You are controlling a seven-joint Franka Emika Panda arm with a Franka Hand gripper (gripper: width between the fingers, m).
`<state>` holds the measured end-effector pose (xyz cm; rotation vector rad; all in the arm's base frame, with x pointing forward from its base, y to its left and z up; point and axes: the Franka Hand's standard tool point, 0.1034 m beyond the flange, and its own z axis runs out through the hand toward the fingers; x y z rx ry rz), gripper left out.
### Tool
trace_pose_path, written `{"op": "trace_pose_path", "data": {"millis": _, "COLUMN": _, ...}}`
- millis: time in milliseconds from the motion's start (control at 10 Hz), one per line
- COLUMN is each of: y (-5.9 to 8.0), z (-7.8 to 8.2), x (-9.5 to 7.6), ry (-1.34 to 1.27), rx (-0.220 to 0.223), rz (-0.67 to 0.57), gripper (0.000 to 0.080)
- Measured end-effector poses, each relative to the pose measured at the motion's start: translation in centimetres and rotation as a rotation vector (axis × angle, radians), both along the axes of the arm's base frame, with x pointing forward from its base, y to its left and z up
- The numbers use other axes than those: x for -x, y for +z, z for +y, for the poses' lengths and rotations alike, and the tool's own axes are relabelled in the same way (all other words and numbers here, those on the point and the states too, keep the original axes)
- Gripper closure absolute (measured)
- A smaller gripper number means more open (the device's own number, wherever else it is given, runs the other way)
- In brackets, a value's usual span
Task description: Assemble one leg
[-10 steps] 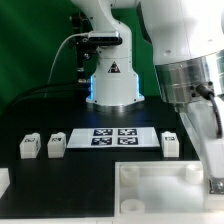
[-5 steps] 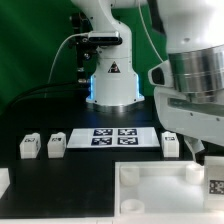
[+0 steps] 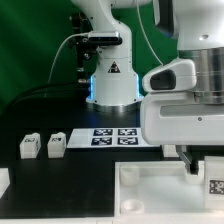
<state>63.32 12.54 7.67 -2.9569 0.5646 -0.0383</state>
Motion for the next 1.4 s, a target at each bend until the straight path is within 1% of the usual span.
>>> {"op": "trace_pose_path", "data": {"millis": 200, "y": 0.0, "z": 0.1, "x": 0.0, "ry": -0.002, "rx": 0.0, "rz": 0.001, "gripper": 0.015}}
{"op": "trace_pose_path", "data": {"millis": 300, "y": 0.0, "z": 0.2, "x": 0.0, "ry": -0.048, "rx": -0.008, "rz": 0.006, "gripper": 0.015}}
{"op": "trace_pose_path", "data": {"millis": 600, "y": 0.0, "z": 0.7, "x": 0.1, "ry": -0.368, "rx": -0.045, "rz": 0.051, "gripper": 0.015}}
{"op": "trace_pose_path", "data": {"millis": 700, "y": 0.0, "z": 0.7, "x": 0.1, "ry": -0.405, "rx": -0.047, "rz": 0.057, "gripper": 0.015}}
{"op": "trace_pose_path", "data": {"millis": 800, "y": 0.0, "z": 0.9, "x": 0.1, "ry": -0.496, "rx": -0.059, "rz": 0.071, "gripper": 0.015}}
{"op": "trace_pose_path", "data": {"millis": 1000, "y": 0.0, "z": 0.9, "x": 0.1, "ry": -0.5, "rx": -0.062, "rz": 0.072, "gripper": 0.015}}
{"op": "trace_pose_path", "data": {"millis": 1200, "y": -0.4, "z": 0.7, "x": 0.7, "ry": -0.501, "rx": -0.053, "rz": 0.095, "gripper": 0.0418}}
{"op": "trace_pose_path", "data": {"millis": 1300, "y": -0.6, "z": 0.5, "x": 1.2, "ry": -0.5, "rx": -0.047, "rz": 0.117, "gripper": 0.0502}}
{"op": "trace_pose_path", "data": {"millis": 1400, "y": -0.7, "z": 0.6, "x": 1.3, "ry": -0.5, "rx": -0.047, "rz": 0.117, "gripper": 0.0502}}
